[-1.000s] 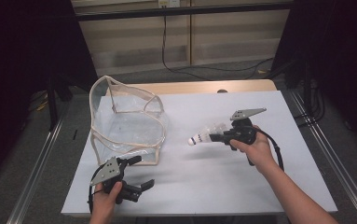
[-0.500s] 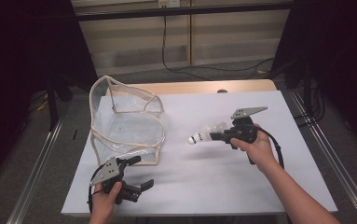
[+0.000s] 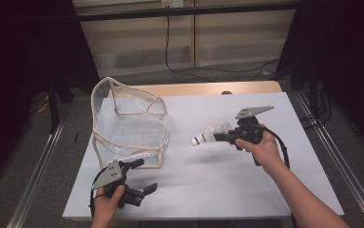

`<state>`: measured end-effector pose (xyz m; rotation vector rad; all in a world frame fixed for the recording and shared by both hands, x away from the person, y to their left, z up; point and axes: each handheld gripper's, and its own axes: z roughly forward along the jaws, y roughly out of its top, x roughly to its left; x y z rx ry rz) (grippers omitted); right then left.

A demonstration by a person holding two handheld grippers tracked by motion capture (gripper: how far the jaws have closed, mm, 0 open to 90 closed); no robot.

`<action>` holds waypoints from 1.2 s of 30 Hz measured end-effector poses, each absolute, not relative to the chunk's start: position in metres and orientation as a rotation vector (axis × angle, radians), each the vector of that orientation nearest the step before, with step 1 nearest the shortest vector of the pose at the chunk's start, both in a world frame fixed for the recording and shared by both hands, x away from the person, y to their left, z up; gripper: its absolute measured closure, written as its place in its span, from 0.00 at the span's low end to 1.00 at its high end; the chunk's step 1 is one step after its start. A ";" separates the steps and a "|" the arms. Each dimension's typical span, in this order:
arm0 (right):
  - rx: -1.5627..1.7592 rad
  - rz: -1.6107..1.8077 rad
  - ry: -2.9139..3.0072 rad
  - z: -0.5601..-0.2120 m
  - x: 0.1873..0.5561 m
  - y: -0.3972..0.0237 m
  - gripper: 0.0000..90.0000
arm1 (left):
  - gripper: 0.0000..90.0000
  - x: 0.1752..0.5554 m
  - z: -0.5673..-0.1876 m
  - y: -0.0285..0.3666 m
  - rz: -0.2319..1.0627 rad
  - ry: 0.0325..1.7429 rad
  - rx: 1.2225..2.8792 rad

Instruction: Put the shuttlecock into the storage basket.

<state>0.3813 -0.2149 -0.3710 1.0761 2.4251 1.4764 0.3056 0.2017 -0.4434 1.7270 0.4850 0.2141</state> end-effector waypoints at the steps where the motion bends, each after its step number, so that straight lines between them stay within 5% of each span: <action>1: 1.077 1.480 2.422 -0.370 0.381 -0.215 0.98 | 0.02 0.306 -0.443 0.202 0.214 0.485 1.725; 36: 0.988 1.480 2.428 -0.322 0.386 -0.203 0.98 | 0.02 0.306 -0.444 0.201 0.210 0.480 1.737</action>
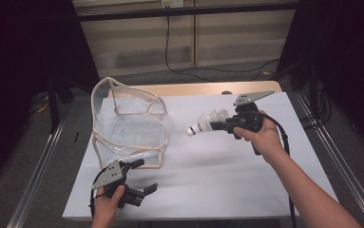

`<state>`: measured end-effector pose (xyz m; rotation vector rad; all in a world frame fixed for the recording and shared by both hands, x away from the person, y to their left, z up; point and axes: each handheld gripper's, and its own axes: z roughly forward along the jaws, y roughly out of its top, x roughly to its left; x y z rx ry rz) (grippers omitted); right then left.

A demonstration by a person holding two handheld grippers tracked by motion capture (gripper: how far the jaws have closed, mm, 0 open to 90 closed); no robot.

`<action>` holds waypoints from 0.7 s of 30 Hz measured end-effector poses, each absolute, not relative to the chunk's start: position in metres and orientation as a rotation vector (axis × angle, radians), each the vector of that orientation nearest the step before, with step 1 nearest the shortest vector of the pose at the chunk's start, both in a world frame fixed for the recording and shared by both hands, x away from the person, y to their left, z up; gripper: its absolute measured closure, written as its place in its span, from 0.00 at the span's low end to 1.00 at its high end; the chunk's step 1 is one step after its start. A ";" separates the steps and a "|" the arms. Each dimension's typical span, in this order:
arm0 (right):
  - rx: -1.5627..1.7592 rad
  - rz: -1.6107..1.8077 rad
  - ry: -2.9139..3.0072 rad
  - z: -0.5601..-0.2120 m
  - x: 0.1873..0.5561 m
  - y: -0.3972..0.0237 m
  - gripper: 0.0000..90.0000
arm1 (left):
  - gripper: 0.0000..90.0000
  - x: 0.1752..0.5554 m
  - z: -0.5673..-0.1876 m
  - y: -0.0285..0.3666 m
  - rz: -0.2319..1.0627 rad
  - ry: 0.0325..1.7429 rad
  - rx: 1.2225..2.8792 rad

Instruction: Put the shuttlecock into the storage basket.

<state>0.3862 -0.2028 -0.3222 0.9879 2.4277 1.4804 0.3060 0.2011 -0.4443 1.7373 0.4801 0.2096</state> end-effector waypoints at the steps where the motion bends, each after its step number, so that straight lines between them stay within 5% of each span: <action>1: 0.989 1.482 2.429 -0.322 0.386 -0.203 0.98 | 0.02 0.306 -0.444 0.201 0.209 0.479 1.737; 21: 0.975 1.481 2.417 -0.305 0.391 -0.197 0.98 | 0.02 0.306 -0.444 0.201 0.209 0.480 1.738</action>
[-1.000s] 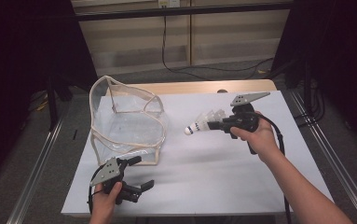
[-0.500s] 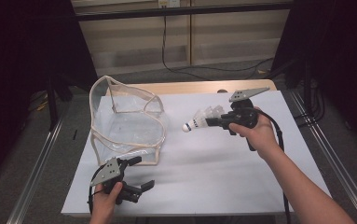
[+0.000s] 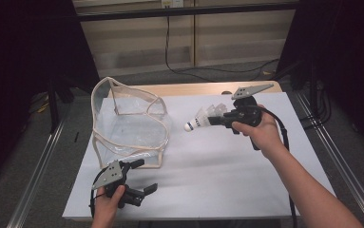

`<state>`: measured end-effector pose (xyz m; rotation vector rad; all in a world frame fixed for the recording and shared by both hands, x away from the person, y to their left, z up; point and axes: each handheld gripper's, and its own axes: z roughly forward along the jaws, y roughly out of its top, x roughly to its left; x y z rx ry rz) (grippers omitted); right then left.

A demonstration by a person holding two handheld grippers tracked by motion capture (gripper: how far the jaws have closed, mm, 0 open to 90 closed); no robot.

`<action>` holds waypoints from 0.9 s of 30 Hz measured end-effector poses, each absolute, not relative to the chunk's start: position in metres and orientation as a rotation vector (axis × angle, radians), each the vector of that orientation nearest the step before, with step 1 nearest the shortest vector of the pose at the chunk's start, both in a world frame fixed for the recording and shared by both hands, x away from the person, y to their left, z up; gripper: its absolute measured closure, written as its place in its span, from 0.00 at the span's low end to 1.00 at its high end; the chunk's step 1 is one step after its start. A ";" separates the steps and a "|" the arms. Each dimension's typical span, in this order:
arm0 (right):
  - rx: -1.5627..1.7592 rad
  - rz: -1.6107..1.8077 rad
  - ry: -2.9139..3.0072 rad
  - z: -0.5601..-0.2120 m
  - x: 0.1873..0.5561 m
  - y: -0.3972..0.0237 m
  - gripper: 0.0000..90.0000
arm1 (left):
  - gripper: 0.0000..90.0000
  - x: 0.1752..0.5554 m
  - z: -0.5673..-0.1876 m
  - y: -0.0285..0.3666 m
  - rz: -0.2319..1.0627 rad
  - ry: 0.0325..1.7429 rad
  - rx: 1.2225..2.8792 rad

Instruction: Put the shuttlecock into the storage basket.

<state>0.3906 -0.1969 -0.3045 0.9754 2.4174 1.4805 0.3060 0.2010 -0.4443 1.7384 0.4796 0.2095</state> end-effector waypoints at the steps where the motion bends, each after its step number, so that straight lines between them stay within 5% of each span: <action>1: 0.976 1.487 2.416 -0.304 0.391 -0.196 0.98 | 0.02 0.306 -0.444 0.201 0.209 0.480 1.738; 27: 0.943 1.471 2.414 -0.283 0.399 -0.184 0.98 | 0.02 0.306 -0.444 0.201 0.208 0.478 1.737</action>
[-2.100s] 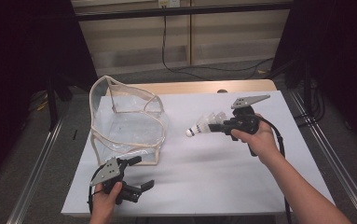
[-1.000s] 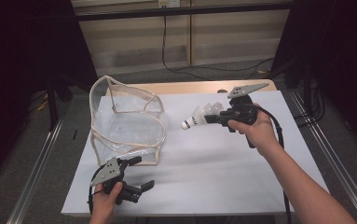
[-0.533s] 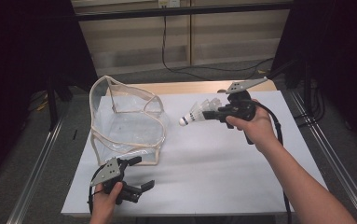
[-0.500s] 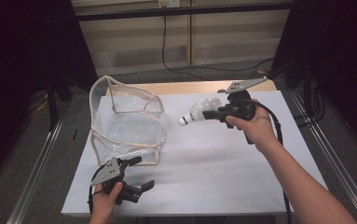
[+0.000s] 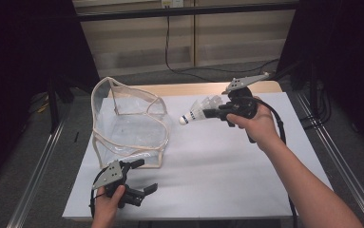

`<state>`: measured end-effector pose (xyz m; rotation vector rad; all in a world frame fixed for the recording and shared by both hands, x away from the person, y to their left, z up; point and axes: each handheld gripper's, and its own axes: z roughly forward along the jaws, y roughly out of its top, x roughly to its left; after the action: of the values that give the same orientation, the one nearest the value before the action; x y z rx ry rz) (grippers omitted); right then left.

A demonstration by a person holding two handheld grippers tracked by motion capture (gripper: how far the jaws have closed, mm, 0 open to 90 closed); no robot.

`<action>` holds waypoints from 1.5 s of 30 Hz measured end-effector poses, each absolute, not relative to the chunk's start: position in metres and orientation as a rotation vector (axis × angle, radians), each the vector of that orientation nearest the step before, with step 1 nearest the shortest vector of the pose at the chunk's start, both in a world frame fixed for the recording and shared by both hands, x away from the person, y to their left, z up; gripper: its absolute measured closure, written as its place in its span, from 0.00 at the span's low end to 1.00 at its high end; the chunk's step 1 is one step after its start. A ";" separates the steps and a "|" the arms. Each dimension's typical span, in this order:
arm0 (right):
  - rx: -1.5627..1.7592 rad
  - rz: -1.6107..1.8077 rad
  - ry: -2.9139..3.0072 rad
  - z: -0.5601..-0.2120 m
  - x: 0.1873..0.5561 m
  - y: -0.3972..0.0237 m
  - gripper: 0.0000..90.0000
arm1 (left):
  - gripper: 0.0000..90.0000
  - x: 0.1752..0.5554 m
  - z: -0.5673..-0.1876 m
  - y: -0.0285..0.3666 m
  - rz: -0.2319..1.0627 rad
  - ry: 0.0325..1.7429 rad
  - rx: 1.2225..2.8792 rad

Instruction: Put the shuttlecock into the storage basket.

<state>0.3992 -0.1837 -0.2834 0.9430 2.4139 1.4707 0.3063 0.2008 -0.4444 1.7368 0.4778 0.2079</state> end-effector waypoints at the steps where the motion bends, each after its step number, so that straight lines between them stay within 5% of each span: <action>1: 0.945 1.472 2.413 -0.283 0.399 -0.183 0.98 | 0.02 0.306 -0.445 0.201 0.206 0.480 1.735; 45: 0.882 1.485 2.412 -0.257 0.406 -0.154 0.98 | 0.02 0.307 -0.444 0.202 0.209 0.479 1.729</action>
<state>0.4062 -0.1542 -0.2570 0.8821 2.4120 1.4855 0.3066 0.2020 -0.4439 1.7291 0.4795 0.2086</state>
